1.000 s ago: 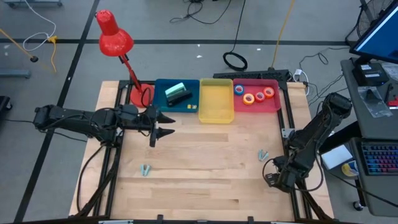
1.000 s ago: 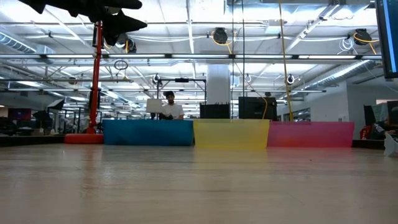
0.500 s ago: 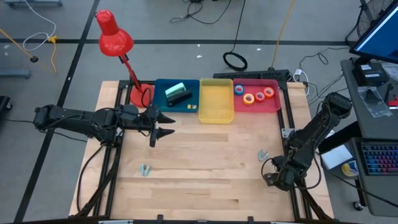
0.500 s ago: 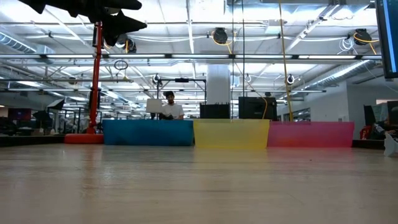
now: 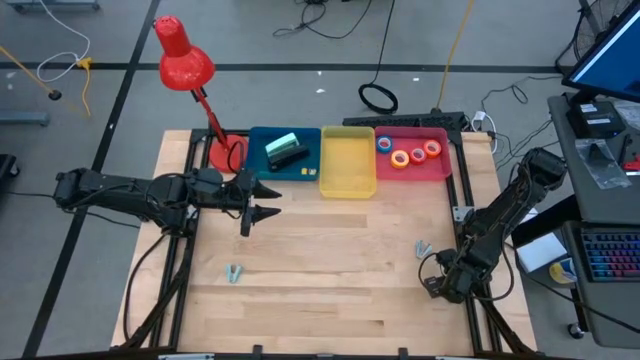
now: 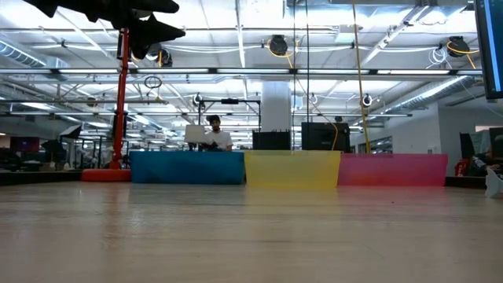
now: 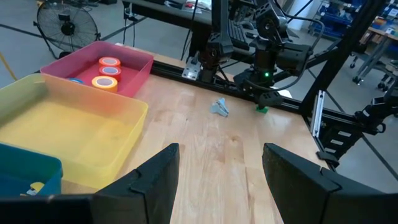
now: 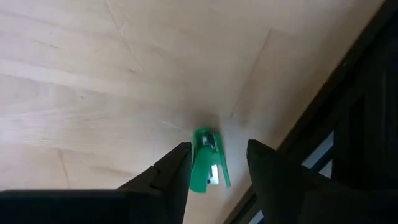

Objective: Pick and place Stapler, Stapler remover, tape
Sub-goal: Put the small green stapler into the blue bin

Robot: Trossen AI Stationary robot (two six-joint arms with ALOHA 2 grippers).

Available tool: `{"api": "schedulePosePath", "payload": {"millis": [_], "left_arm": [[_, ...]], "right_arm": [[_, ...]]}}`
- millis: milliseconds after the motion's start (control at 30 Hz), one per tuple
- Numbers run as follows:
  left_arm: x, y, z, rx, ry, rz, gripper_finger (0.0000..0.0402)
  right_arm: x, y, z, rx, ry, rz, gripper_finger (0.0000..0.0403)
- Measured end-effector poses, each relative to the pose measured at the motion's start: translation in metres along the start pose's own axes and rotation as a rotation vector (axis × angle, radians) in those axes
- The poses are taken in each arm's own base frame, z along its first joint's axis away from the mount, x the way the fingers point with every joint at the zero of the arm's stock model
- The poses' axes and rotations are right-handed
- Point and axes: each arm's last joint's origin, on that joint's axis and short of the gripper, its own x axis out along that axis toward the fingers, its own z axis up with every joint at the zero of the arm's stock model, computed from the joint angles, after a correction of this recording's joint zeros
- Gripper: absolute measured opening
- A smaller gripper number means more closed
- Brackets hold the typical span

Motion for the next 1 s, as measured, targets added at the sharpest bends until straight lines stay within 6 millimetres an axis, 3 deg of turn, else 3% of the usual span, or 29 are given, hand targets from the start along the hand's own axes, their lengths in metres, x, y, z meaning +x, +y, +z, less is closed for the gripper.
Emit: {"api": "schedulePosePath", "payload": {"millis": [367, 1000], "left_arm": [[0.000, 0.000, 0.000, 0.001, 0.001, 0.000, 0.0228], [0.000, 0.000, 0.000, -0.003, 0.000, 0.000, 0.0228]], "right_arm": [[0.000, 0.001, 0.000, -0.001, -0.003, 0.012, 0.0146], [-0.007, 0.019, 0.012, 0.002, 0.034, 0.098, 0.0141]]}}
